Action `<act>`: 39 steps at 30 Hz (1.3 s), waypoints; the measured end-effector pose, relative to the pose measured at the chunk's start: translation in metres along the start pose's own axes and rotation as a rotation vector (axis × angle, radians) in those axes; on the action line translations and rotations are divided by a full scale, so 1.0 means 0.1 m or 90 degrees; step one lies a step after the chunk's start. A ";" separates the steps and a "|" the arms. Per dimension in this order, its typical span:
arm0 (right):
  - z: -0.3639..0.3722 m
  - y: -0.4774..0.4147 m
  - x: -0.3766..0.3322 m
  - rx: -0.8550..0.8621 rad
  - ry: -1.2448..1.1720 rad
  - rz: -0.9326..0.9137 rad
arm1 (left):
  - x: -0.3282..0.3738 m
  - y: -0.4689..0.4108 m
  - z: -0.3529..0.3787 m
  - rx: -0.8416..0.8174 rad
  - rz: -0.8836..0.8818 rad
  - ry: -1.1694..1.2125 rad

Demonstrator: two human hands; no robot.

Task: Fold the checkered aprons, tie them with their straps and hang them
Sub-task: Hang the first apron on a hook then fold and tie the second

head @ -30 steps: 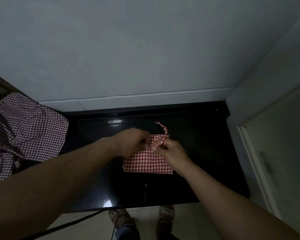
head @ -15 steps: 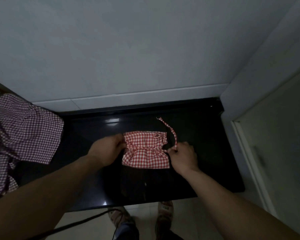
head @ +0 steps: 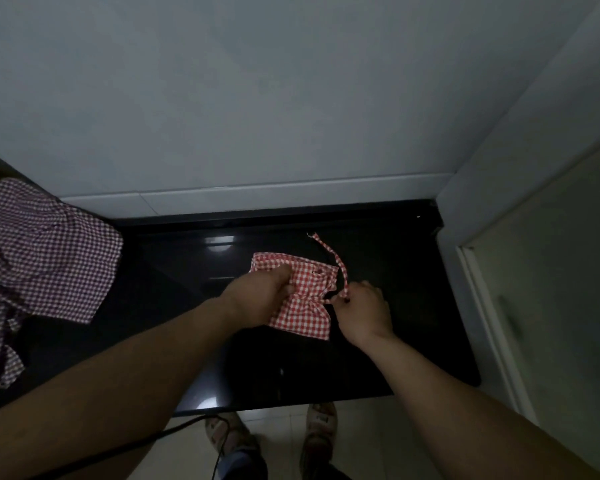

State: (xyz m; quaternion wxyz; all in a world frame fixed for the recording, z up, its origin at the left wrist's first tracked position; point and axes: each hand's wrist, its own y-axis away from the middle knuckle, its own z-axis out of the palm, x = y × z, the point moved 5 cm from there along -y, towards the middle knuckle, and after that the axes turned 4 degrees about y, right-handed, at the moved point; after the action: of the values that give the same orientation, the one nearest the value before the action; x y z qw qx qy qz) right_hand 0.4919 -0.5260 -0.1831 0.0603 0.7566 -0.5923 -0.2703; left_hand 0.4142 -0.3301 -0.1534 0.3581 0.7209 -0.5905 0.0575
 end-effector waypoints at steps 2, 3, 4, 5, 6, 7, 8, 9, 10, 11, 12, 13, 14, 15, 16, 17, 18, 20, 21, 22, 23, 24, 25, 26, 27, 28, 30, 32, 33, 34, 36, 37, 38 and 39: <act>-0.01 -0.01 0.08 -0.015 -0.058 0.018 | 0.00 -0.02 0.04 0.023 -0.014 -0.067; -0.01 -0.02 0.13 -0.020 -0.089 0.020 | 0.01 -0.03 0.04 0.033 -0.016 -0.083; -0.01 -0.01 0.15 -0.028 -0.124 0.030 | 0.02 -0.02 0.04 0.037 -0.015 -0.090; -0.02 -0.01 0.16 -0.038 -0.157 0.045 | 0.02 -0.01 0.03 0.044 -0.011 -0.099; -0.03 0.01 0.16 -0.048 -0.176 0.068 | 0.03 0.00 0.03 0.046 -0.008 -0.109; -0.03 0.02 0.14 -0.050 -0.194 0.082 | 0.03 0.01 0.05 0.042 -0.009 -0.117; -0.07 0.03 0.10 -0.038 -0.202 0.081 | 0.02 0.00 0.08 0.028 -0.009 -0.116; -0.12 0.04 0.03 -0.007 -0.197 0.058 | 0.03 -0.01 0.11 0.014 -0.006 -0.110; -0.20 0.05 -0.09 0.032 -0.185 0.017 | 0.04 -0.02 0.12 0.002 -0.002 -0.102; -0.28 0.07 -0.23 0.063 -0.176 -0.037 | 0.03 -0.01 0.12 -0.007 0.004 -0.090; -0.35 0.11 -0.41 0.076 -0.175 -0.096 | 0.03 -0.01 0.12 -0.013 0.018 -0.071; -0.39 0.15 -0.59 0.068 -0.174 -0.156 | 0.02 0.01 0.11 -0.013 0.035 -0.047; -0.39 0.19 -0.76 0.042 -0.169 -0.202 | 0.01 0.03 0.10 -0.008 0.048 -0.023; -0.35 0.21 -0.89 0.016 -0.163 -0.238 | 0.00 0.07 0.09 0.001 0.053 0.000; -0.31 0.22 -0.98 -0.002 -0.164 -0.261 | -0.01 0.10 0.08 0.016 0.054 0.022; -0.26 0.21 -1.01 -0.012 -0.171 -0.269 | -0.01 0.13 0.08 0.033 0.047 0.041; -0.21 0.19 -1.00 -0.021 -0.195 -0.264 | -0.02 0.15 0.07 0.046 0.033 0.057; -0.11 0.13 -0.86 -0.051 -0.303 -0.216 | -0.01 0.15 0.07 0.064 0.004 0.075; -0.07 0.14 -0.78 -0.065 -0.348 -0.181 | -0.02 0.14 0.07 0.068 -0.012 0.080; -0.03 0.16 -0.71 -0.075 -0.373 -0.154 | -0.02 0.13 0.07 0.069 -0.032 0.084; 0.01 0.19 -0.66 -0.085 -0.369 -0.140 | -0.05 0.11 0.08 0.069 -0.052 0.089; 0.06 0.21 -0.63 -0.094 -0.354 -0.138 | -0.06 0.10 0.08 0.072 -0.068 0.098; 0.10 0.23 -0.63 -0.101 -0.330 -0.149 | -0.07 0.09 0.08 0.074 -0.079 0.108; 0.13 0.22 -0.65 -0.095 -0.316 -0.161 | -0.09 0.07 0.09 0.074 -0.088 0.115; 0.16 0.19 -0.67 -0.079 -0.300 -0.170 | -0.10 0.07 0.11 0.074 -0.095 0.121; 0.18 0.16 -0.70 -0.056 -0.279 -0.180 | -0.11 0.07 0.11 0.075 -0.097 0.127; 0.17 0.12 -0.73 -0.013 -0.212 -0.193 | -0.10 0.09 0.10 0.077 -0.084 0.139; 0.13 0.12 -0.70 0.012 -0.212 -0.185 | -0.09 0.11 0.09 0.073 -0.053 0.161; 0.12 0.13 -0.64 0.029 -0.235 -0.180 | -0.09 0.12 0.10 0.070 -0.031 0.164; 0.11 0.14 -0.57 0.049 -0.265 -0.171 | -0.09 0.14 0.10 0.068 -0.011 0.154; 0.12 0.17 -0.41 0.062 -0.310 -0.158 | -0.08 0.15 0.08 0.087 0.020 0.099; 0.14 0.19 -0.36 0.060 -0.321 -0.154 | -0.06 0.14 0.06 0.100 0.033 0.057; 0.15 0.22 -0.33 0.061 -0.333 -0.147 | -0.04 0.14 0.03 0.108 0.039 0.017; 0.15 0.24 -0.30 0.069 -0.335 -0.140 | -0.01 0.13 0.01 0.112 0.047 -0.013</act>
State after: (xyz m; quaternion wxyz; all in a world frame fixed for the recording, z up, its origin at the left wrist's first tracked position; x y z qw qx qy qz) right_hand 0.4598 -0.5019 -0.1759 -0.1657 0.7224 -0.5156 -0.4299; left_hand 0.4018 -0.3308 -0.1488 0.2849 0.7277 -0.6132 0.1152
